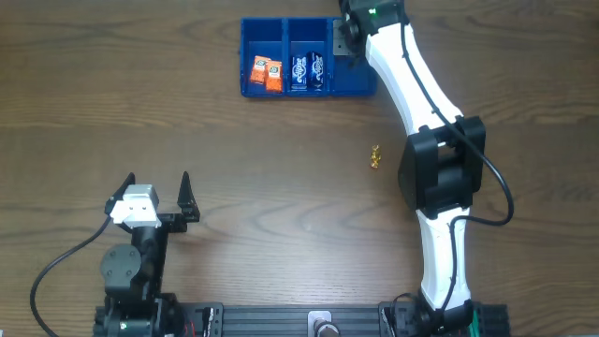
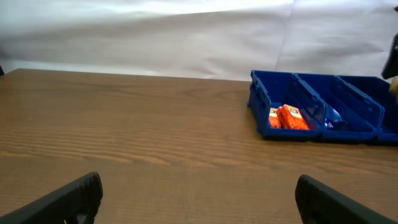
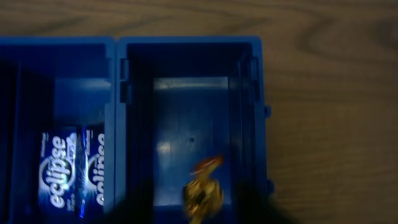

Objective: Sort Candies Into Trays

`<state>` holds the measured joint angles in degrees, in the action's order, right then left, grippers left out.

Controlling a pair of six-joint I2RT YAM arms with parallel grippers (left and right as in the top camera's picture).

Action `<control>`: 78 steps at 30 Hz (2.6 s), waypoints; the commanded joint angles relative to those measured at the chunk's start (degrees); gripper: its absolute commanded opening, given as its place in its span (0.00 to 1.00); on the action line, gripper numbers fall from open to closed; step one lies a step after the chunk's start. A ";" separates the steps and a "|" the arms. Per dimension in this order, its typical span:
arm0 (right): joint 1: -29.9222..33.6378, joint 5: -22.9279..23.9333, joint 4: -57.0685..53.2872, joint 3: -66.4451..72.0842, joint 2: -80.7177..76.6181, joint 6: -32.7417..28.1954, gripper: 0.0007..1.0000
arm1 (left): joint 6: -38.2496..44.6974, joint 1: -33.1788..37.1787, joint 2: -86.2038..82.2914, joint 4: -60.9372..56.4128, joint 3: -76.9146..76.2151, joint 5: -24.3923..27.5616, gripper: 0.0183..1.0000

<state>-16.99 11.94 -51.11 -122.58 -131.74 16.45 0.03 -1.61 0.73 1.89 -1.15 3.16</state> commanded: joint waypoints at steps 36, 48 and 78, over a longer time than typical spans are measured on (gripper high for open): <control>1.03 -10.21 8.04 55.65 24.92 1.75 0.86 | 0.20 0.20 -0.35 2.38 0.87 0.48 1.00; 1.97 -10.19 10.12 55.65 22.34 1.75 0.65 | 0.20 0.20 -0.35 2.38 0.87 0.50 1.00; 0.85 -11.67 8.63 50.12 28.48 2.71 0.11 | 0.20 0.20 -0.35 2.38 0.87 0.48 1.00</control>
<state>-15.38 1.02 -41.56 -67.40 -108.49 18.52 0.03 -1.61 0.73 1.91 -1.15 3.16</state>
